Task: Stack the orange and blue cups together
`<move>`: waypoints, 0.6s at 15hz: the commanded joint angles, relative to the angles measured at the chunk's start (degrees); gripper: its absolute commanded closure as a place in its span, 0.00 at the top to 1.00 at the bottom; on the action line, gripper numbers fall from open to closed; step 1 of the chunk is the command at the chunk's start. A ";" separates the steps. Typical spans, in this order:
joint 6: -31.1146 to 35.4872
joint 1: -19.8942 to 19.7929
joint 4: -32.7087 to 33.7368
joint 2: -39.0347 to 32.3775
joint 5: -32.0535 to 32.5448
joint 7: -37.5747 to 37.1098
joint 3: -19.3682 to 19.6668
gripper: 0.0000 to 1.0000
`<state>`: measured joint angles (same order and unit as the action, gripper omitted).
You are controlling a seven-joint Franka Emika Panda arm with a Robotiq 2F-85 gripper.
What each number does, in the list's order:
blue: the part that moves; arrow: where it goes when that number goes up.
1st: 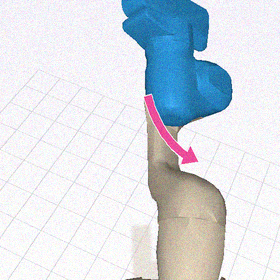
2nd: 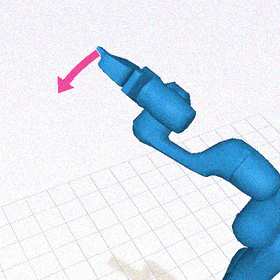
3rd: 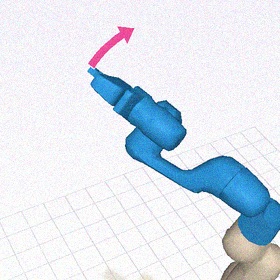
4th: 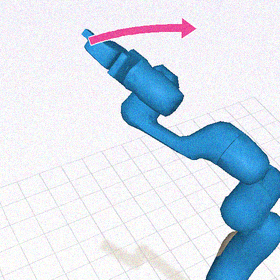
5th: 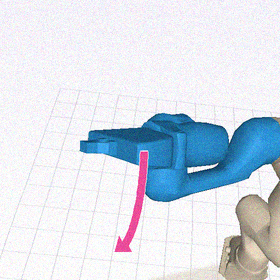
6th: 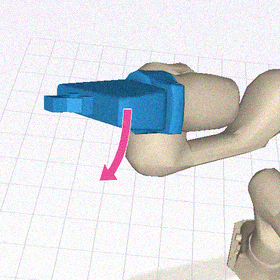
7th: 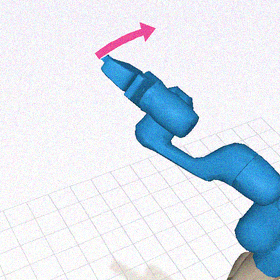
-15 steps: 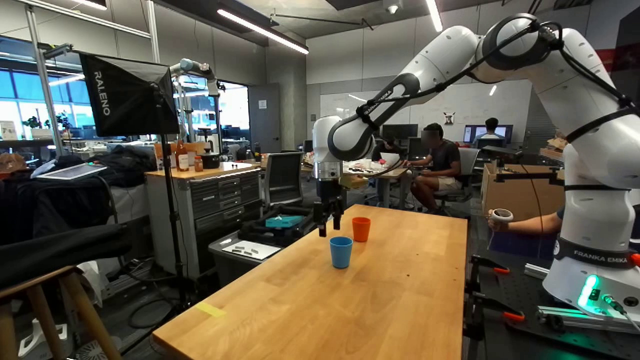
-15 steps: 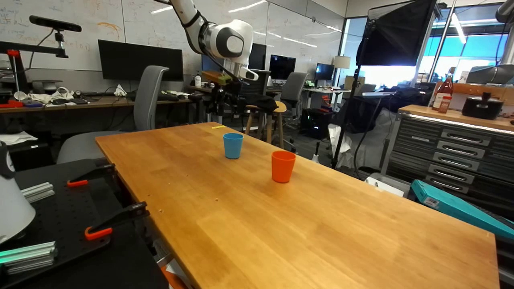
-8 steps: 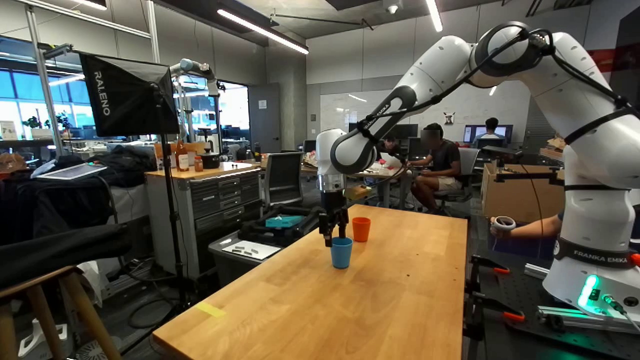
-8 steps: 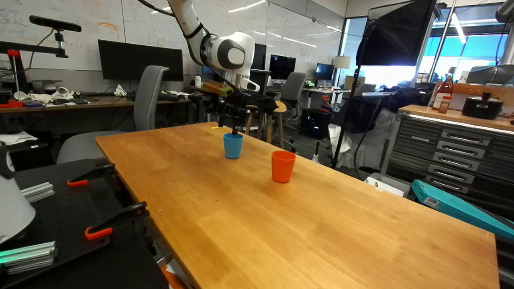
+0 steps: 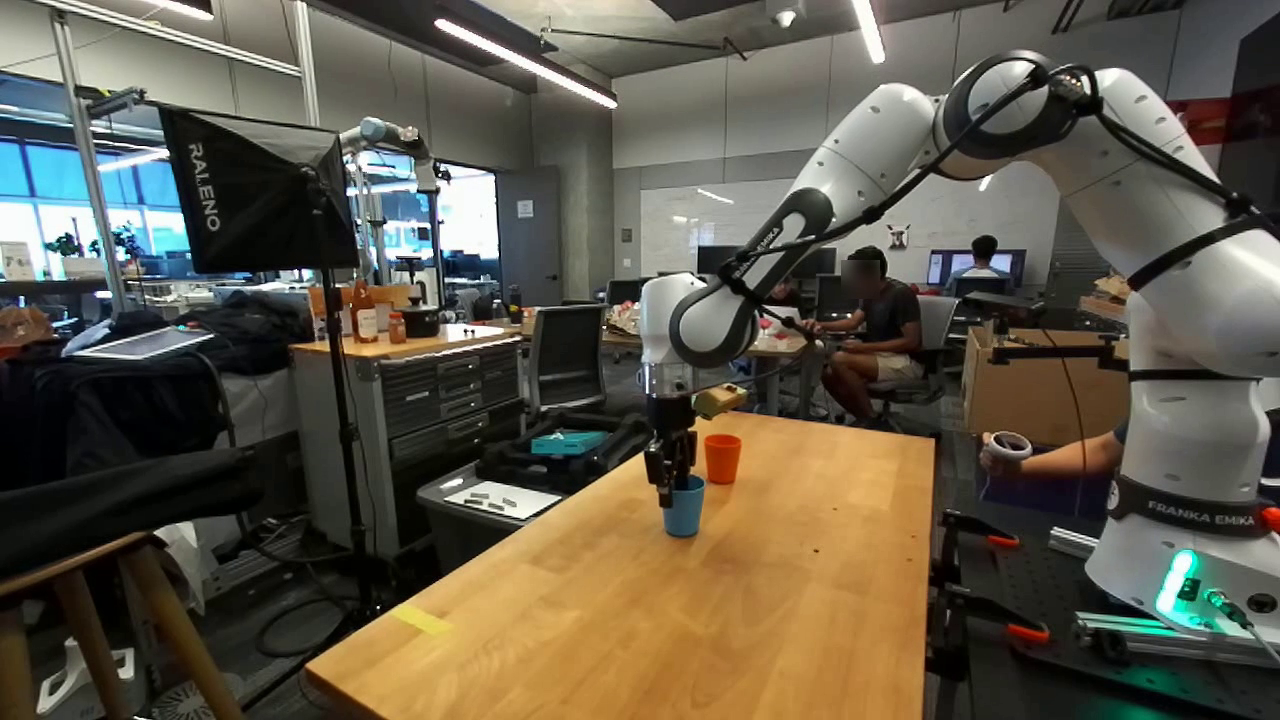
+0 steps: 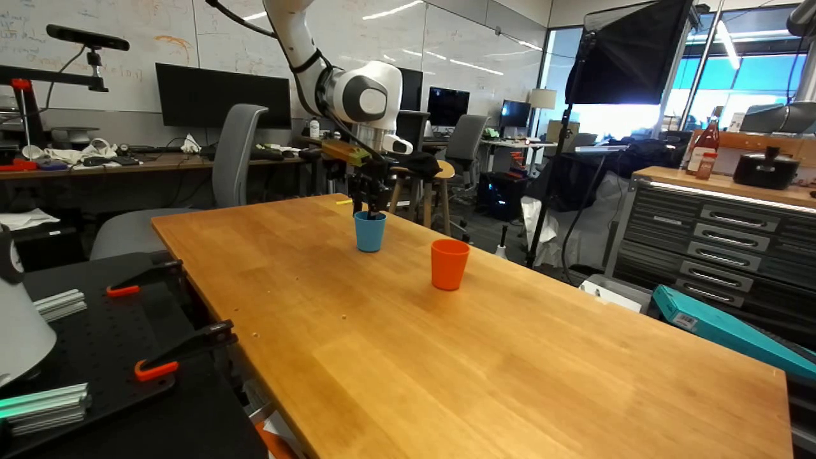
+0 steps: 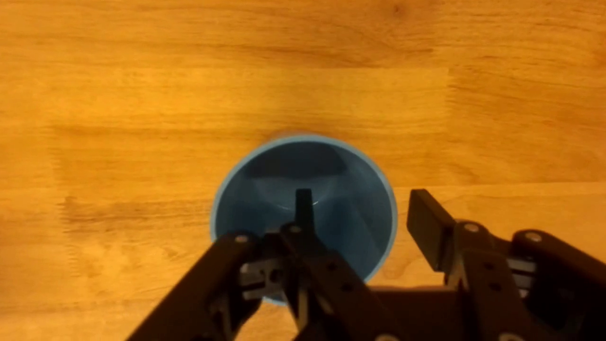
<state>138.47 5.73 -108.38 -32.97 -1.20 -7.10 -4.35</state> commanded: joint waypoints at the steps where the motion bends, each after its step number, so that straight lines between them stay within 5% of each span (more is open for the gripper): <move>1: 2.65 0.23 -0.11 -0.38 -0.13 1.13 0.35 0.27; 4: 2.59 0.19 0.49 -0.21 -0.38 0.64 0.46 0.02; 9: -2.29 -0.21 3.09 1.19 -1.66 -1.02 0.62 0.00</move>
<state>139.73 5.43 -107.62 -32.56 -1.42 -7.17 -4.05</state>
